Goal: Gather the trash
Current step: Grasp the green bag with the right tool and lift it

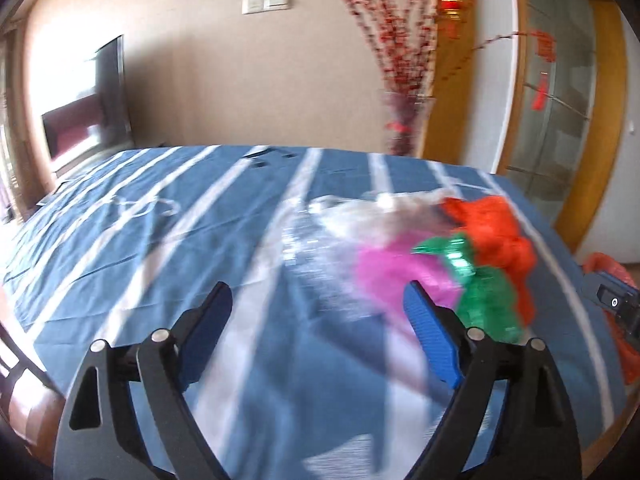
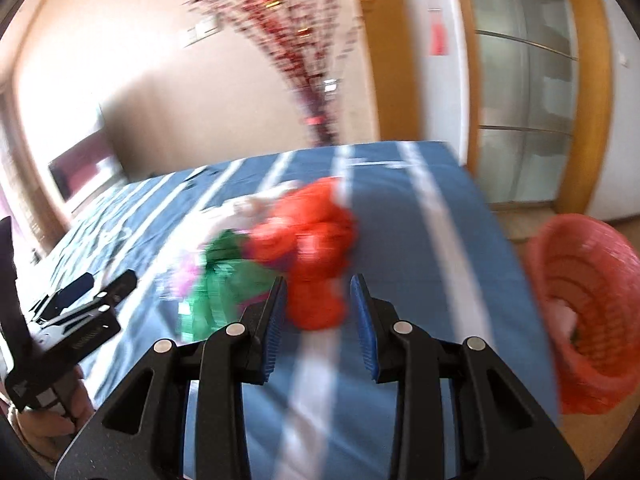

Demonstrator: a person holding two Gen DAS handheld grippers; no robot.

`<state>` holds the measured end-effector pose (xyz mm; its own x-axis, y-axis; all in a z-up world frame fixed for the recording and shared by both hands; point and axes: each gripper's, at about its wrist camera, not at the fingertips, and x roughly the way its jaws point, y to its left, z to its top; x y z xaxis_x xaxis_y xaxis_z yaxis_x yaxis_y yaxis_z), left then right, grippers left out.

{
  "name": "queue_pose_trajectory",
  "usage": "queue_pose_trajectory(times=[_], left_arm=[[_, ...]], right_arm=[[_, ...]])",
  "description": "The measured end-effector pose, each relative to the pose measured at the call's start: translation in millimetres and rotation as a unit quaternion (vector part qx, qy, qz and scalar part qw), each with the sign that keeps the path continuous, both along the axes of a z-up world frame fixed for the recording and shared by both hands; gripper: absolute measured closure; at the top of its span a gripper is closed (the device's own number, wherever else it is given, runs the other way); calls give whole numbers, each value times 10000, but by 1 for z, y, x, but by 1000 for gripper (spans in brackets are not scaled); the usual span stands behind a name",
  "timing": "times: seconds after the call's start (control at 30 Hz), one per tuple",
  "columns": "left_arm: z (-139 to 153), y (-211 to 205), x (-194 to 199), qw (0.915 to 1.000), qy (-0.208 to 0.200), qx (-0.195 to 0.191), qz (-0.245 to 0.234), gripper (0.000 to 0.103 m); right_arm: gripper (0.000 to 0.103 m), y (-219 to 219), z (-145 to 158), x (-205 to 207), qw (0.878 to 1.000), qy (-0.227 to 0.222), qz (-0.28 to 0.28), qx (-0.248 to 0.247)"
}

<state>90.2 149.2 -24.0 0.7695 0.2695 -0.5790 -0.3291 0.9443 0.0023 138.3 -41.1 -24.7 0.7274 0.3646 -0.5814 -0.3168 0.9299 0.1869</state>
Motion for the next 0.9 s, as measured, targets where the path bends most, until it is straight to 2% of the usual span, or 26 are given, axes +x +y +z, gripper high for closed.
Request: queue_pose_trajectory(times=[0.23, 0.57, 0.6, 0.7, 0.73, 0.9], left_arm=[[-2, 32, -13, 9997, -45, -40, 250, 17], [-11, 45, -12, 9991, 85, -296, 305, 17], [-12, 46, -11, 9990, 97, -321, 306, 17], [-14, 47, -9, 9987, 140, -418, 269, 17], [-15, 46, -9, 9986, 146, -433, 252, 17], [-16, 37, -6, 9986, 167, -497, 74, 17]], right_arm=[[70, 54, -3, 10, 9989, 59, 460, -36], [73, 97, -11, 21, 9968, 44, 656, -458], [74, 99, -13, 22, 9964, 44, 654, -543], [90, 104, -21, 25, 9950, 79, 607, -792], [93, 102, -23, 25, 9950, 117, 620, -777], [96, 87, -19, 19, 9965, 66, 578, -606]])
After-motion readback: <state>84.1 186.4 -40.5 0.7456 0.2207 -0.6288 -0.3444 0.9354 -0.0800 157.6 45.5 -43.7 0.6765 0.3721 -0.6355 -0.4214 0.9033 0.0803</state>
